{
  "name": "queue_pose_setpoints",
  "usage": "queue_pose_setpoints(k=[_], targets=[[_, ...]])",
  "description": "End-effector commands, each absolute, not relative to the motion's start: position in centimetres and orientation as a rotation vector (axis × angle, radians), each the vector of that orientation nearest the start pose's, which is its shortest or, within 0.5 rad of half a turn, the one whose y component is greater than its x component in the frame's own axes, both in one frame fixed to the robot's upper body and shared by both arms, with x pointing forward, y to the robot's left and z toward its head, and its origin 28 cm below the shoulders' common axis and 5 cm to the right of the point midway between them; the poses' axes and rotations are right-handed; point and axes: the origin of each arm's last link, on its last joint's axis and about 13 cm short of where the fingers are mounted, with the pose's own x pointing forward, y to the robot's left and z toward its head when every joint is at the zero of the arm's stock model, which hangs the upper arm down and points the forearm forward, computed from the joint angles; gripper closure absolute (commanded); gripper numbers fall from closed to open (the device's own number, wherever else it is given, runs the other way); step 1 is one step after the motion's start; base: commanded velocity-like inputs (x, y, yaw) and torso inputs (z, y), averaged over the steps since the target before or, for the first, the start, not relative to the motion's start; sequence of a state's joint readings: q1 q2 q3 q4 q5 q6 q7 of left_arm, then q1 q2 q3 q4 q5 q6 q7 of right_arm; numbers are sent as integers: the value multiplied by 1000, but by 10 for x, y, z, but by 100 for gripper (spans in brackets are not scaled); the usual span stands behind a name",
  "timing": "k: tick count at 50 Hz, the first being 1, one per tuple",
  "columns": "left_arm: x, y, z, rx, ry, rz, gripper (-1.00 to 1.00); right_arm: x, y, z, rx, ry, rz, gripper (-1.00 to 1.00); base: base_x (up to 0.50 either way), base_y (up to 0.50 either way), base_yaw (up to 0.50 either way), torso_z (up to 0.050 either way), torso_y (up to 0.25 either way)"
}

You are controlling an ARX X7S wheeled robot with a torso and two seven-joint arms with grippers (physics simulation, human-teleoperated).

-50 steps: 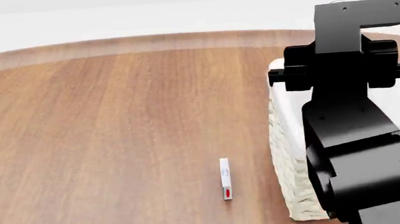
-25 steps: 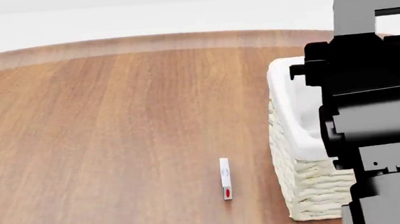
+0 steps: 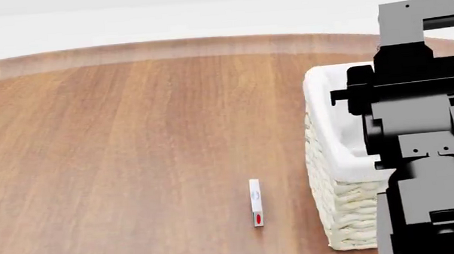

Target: Pick up the tomato sauce, and put it in the basket.

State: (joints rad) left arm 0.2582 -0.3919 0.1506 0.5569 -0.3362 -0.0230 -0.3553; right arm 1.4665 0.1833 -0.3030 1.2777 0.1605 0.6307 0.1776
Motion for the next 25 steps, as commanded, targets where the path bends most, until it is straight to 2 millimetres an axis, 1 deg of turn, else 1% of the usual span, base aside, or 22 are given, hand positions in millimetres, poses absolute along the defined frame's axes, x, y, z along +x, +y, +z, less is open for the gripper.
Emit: queue_pose_setpoints(k=[1, 7, 15, 16, 22, 25], targets=[[150, 229, 80, -58, -175, 23, -100, 413, -172, 215, -171, 541, -318, 100, 0, 0, 0, 0, 0], [150, 229, 76, -57, -167, 26, -100, 411, -173, 210, -155, 562, -316, 100, 0, 0, 0, 0, 0], [150, 228, 74, -58, -164, 24, -100, 410, -174, 209, -128, 575, -316, 100, 0, 0, 0, 0, 0], [150, 229, 74, -57, -163, 26, -100, 410, -175, 210, -120, 581, -321, -100, 0, 0, 0, 0, 0], [150, 229, 73, -58, -160, 29, -100, 411, -175, 213, -108, 568, -325, -100, 0, 0, 0, 0, 0], [150, 229, 74, -58, -160, 30, -100, 412, -175, 218, -101, 544, -335, -100, 0, 0, 0, 0, 0]])
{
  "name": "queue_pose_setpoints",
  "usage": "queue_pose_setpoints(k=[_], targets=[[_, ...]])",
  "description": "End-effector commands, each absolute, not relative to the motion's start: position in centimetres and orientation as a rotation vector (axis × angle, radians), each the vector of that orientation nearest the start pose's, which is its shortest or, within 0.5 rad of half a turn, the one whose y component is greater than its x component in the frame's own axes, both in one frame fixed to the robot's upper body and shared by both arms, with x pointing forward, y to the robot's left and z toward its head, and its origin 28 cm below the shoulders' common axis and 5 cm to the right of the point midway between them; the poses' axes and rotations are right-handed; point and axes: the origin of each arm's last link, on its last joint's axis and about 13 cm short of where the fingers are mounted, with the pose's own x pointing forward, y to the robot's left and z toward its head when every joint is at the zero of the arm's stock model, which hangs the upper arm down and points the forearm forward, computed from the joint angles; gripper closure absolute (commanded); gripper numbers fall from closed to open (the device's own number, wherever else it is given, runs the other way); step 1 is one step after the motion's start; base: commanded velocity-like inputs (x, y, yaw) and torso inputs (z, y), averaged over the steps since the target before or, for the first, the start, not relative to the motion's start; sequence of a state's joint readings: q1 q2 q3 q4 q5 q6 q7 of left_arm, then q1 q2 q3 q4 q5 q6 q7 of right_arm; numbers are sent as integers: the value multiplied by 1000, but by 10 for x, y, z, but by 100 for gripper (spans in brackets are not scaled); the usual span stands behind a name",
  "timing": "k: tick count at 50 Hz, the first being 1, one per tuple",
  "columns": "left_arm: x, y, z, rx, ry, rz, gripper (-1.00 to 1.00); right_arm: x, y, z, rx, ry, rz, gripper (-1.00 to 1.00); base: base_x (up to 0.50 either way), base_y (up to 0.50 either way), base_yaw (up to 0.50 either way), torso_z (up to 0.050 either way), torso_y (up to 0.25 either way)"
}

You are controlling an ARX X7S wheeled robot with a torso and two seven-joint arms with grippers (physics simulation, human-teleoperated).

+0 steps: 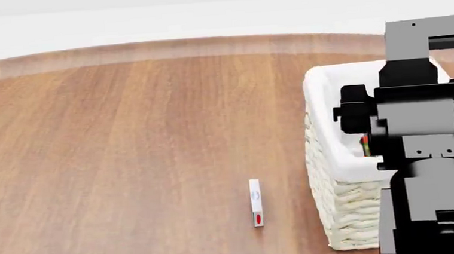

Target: Pick up the tomato sauce, and put it in the basket.

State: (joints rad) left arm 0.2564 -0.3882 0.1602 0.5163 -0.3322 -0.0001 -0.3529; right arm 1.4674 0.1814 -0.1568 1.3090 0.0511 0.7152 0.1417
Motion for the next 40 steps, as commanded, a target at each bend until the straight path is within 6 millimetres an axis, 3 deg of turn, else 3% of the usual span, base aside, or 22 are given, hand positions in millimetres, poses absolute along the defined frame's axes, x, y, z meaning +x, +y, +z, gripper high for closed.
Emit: queue_pose_setpoints(k=[1, 12, 20, 30, 40], targets=[[150, 229, 74, -59, -160, 31, -100, 412, -175, 219, -105, 542, -334, -100, 0, 0, 0, 0, 0], [149, 229, 75, -61, -162, 28, -100, 421, -166, 246, -120, 396, -305, -100, 0, 0, 0, 0, 0], [149, 228, 76, -60, -163, 26, -100, 425, -152, 255, -134, 267, -277, -100, 0, 0, 0, 0, 0], [150, 227, 77, -57, -164, 25, -100, 383, -123, 259, -119, 92, -209, -100, 0, 0, 0, 0, 0], [149, 227, 76, -55, -163, 26, -100, 335, -97, 238, -127, -22, -149, -100, 0, 0, 0, 0, 0]])
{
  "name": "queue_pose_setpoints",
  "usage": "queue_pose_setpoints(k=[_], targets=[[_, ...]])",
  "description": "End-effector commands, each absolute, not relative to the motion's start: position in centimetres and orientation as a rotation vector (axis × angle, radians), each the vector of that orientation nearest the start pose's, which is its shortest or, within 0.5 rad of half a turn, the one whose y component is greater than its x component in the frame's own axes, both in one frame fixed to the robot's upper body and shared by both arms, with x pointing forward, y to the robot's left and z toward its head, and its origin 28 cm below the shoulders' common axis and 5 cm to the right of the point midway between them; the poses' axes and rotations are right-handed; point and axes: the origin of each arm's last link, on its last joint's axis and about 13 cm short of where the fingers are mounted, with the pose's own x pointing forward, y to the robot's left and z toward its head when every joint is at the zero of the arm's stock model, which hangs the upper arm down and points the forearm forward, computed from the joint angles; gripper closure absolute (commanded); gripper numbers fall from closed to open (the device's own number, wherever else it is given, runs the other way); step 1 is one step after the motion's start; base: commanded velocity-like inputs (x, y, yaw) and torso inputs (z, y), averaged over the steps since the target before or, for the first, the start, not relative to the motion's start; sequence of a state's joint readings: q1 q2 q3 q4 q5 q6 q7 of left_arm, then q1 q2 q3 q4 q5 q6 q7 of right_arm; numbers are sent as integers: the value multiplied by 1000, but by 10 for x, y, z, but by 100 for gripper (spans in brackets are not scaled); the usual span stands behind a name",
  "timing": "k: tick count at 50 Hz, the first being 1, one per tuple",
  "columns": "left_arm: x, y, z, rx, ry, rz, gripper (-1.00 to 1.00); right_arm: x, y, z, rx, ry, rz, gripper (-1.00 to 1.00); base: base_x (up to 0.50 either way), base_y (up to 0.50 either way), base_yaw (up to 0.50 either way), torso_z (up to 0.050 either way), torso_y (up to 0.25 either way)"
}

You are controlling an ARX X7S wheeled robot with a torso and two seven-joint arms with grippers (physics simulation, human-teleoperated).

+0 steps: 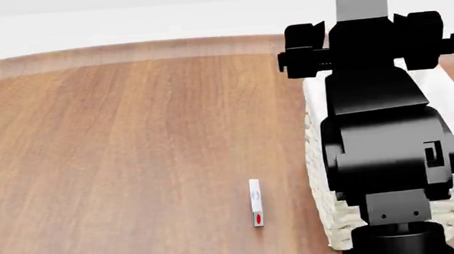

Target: Pick up the tomato sauce, and put it in the basket.

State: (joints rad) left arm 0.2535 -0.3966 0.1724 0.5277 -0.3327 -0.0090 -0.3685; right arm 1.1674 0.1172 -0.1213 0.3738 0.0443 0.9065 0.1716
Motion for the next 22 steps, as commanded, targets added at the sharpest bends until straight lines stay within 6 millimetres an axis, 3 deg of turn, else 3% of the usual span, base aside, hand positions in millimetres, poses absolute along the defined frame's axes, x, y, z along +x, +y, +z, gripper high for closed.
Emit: queue_pose_setpoints(k=[1, 6, 13, 22], targets=[[148, 227, 76, -54, -163, 27, -100, 329, -95, 235, -123, -46, -149, -100, 0, 0, 0, 0, 0], [148, 227, 76, -55, -161, 28, -100, 293, -86, 221, -78, -82, -126, -100, 0, 0, 0, 0, 0], [147, 227, 75, -55, -162, 27, -100, 267, -75, 192, -189, -164, -181, -100, 0, 0, 0, 0, 0], [149, 225, 72, -47, -151, 22, -100, 230, -55, 158, -114, -114, -86, -100, 0, 0, 0, 0, 0]])
